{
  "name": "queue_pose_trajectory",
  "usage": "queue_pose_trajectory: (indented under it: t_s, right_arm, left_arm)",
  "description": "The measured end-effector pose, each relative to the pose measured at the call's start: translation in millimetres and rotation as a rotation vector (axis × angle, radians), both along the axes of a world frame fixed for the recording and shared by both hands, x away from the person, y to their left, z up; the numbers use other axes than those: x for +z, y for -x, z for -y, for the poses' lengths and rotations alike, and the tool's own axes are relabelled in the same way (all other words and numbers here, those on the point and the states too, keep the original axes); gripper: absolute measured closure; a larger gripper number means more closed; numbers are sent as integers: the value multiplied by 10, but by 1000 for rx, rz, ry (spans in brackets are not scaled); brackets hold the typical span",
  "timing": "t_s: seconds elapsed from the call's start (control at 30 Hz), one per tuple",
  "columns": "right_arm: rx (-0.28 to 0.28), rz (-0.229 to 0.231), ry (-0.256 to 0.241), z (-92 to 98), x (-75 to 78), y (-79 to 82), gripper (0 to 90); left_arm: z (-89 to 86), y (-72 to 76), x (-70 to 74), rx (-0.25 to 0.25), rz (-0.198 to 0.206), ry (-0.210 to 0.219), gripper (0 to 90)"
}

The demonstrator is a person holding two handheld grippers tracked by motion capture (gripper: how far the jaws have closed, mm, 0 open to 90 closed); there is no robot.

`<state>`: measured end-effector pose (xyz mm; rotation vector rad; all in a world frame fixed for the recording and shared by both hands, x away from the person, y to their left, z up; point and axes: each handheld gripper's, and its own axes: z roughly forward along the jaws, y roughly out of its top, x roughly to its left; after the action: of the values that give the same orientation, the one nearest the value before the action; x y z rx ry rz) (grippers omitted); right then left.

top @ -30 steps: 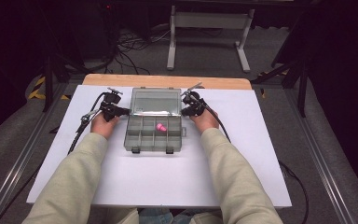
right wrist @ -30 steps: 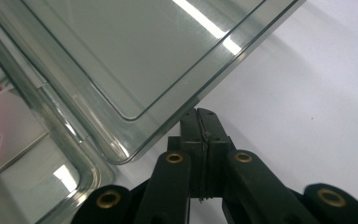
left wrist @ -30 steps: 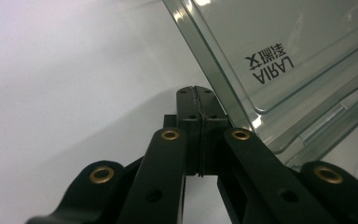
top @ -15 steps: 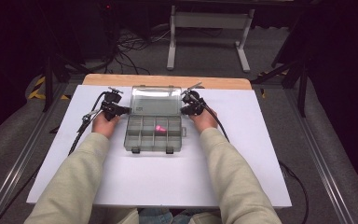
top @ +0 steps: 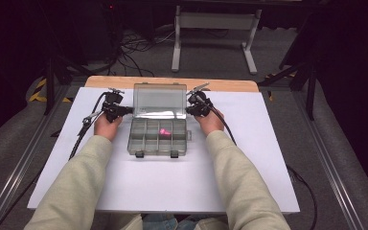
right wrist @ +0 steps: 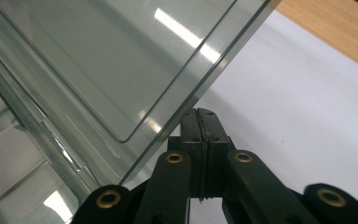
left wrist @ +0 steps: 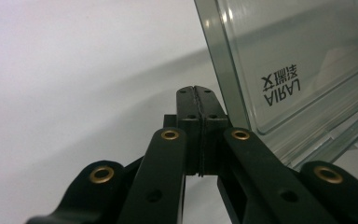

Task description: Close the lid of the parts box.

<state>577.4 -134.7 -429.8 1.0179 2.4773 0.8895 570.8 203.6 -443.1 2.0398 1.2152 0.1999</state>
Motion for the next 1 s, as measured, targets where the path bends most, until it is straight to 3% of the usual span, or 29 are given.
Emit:
queue_pose_trajectory:
  t_s: [0.33,0.83,1.0]
  right_arm:
    - [-2,36,-17,22,90,30,900]
    - [18,72,-58,64,203,66,900]
    - [25,87,-72,79,258,104,900]
  left_arm:
    - [-32,24,89,4,29,36,900]
    - [-59,86,193,-11,54,59,900]
    - [-68,130,234,-30,69,47,899]
